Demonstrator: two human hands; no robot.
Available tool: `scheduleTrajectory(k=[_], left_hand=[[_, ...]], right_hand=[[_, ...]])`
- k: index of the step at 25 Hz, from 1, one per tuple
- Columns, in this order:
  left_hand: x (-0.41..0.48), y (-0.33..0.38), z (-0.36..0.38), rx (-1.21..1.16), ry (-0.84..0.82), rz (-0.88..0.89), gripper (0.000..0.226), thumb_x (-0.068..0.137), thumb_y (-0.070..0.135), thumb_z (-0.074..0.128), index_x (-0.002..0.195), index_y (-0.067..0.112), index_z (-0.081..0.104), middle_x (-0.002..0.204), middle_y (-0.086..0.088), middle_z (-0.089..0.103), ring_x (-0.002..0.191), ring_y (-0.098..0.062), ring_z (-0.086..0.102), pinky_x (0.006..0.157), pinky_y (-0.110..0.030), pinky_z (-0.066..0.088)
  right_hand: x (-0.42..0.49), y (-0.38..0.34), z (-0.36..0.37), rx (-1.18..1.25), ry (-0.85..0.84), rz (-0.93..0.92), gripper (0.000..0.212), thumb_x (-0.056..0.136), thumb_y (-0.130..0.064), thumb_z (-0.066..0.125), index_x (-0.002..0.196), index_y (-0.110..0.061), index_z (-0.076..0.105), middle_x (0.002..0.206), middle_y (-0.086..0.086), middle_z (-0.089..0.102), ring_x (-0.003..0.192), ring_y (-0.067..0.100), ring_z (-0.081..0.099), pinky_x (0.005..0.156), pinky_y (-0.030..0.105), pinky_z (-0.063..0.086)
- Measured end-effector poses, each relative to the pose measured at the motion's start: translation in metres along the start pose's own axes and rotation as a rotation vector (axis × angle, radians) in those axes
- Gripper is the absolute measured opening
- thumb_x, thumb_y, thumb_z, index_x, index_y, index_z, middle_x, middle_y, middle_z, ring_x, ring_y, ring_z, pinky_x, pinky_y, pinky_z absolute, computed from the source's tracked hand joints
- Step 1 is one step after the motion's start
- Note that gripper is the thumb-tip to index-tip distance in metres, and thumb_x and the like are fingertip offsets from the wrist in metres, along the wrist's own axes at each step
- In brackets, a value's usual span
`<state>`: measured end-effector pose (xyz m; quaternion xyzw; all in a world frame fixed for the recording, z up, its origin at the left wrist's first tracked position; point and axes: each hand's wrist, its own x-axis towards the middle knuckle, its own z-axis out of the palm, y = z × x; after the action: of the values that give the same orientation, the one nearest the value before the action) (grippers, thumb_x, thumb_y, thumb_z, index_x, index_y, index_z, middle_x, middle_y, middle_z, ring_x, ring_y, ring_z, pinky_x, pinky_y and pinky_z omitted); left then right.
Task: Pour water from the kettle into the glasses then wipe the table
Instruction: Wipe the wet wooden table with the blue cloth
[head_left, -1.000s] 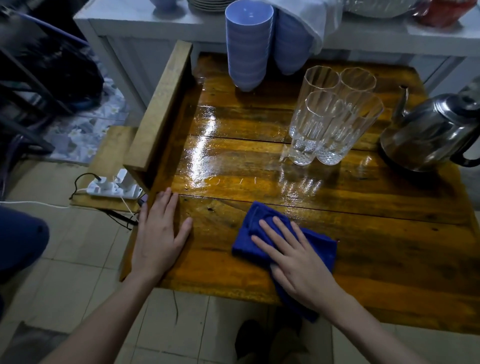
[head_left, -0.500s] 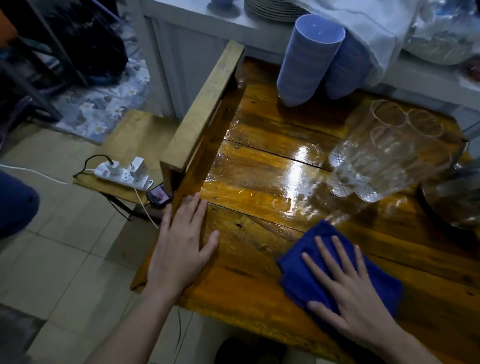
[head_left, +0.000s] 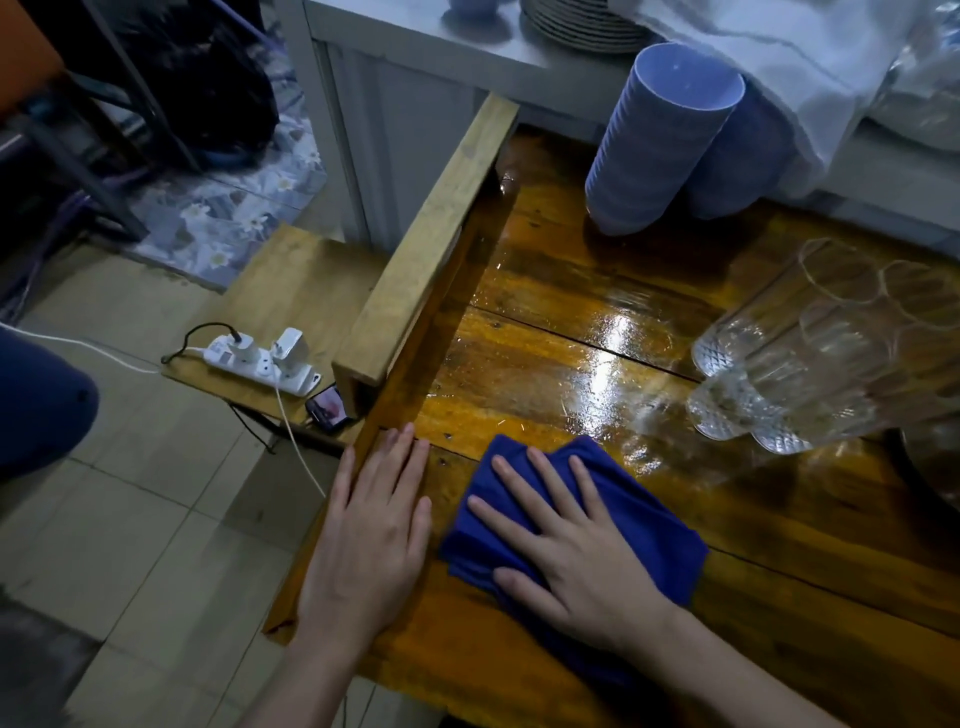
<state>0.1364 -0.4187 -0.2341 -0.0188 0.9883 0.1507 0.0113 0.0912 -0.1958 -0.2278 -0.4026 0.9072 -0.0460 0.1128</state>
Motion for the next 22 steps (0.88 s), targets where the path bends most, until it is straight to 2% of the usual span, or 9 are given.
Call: scheduleTrajectory(k=[3, 6, 11, 16, 22], left_hand=[[0.000, -0.001, 0.000, 0.003, -0.019, 0.005, 0.055, 0.099, 0.035, 0.023, 0.152, 0.019, 0.020, 0.160, 0.003, 0.020, 0.148, -0.009, 0.014, 0.119, -0.044, 0.014], [0.001, 0.000, -0.002, -0.018, -0.012, -0.005, 0.053, 0.099, 0.034, 0.024, 0.148, 0.016, 0.032, 0.157, 0.001, 0.029, 0.146, -0.010, 0.020, 0.119, -0.042, 0.014], [0.001, 0.000, 0.000, -0.018, 0.012, -0.003, 0.054, 0.098, 0.034, 0.025, 0.151, 0.021, 0.026, 0.159, 0.006, 0.021, 0.147, -0.005, 0.013, 0.121, -0.039, 0.008], [0.000, -0.002, 0.001, -0.014, 0.008, -0.006, 0.054, 0.098, 0.037, 0.023, 0.151, 0.022, 0.025, 0.159, 0.005, 0.022, 0.147, -0.007, 0.014, 0.120, -0.043, 0.012], [0.000, 0.000, -0.001, -0.006, 0.034, 0.003, 0.054, 0.098, 0.036, 0.025, 0.149, 0.019, 0.029, 0.158, 0.002, 0.026, 0.147, -0.009, 0.018, 0.120, -0.043, 0.011]], right_hand=[[0.046, 0.005, -0.004, 0.054, 0.047, 0.024, 0.060, 0.098, -0.060, 0.019, 0.154, -0.042, 0.006, 0.164, -0.004, 0.000, 0.150, 0.027, -0.009, 0.117, 0.055, -0.006], [0.090, 0.016, -0.008, 0.078, 0.109, 0.065, 0.058, 0.098, -0.057, 0.019, 0.153, -0.041, 0.013, 0.164, -0.004, 0.007, 0.151, 0.026, -0.005, 0.118, 0.052, -0.007], [0.126, 0.060, -0.014, 0.137, 0.284, 0.376, 0.057, 0.098, -0.048, 0.024, 0.153, -0.033, 0.026, 0.163, 0.002, 0.019, 0.151, 0.025, 0.009, 0.121, 0.047, 0.001], [0.082, 0.075, -0.011, 0.152, 0.327, 0.650, 0.065, 0.096, -0.053, 0.023, 0.155, -0.025, 0.021, 0.164, 0.006, 0.014, 0.150, 0.026, 0.007, 0.121, 0.048, 0.005], [0.003, 0.033, -0.004, 0.173, 0.233, 0.732, 0.075, 0.092, -0.067, 0.013, 0.156, -0.028, 0.013, 0.165, 0.004, 0.007, 0.151, 0.024, 0.000, 0.121, 0.050, 0.005]])
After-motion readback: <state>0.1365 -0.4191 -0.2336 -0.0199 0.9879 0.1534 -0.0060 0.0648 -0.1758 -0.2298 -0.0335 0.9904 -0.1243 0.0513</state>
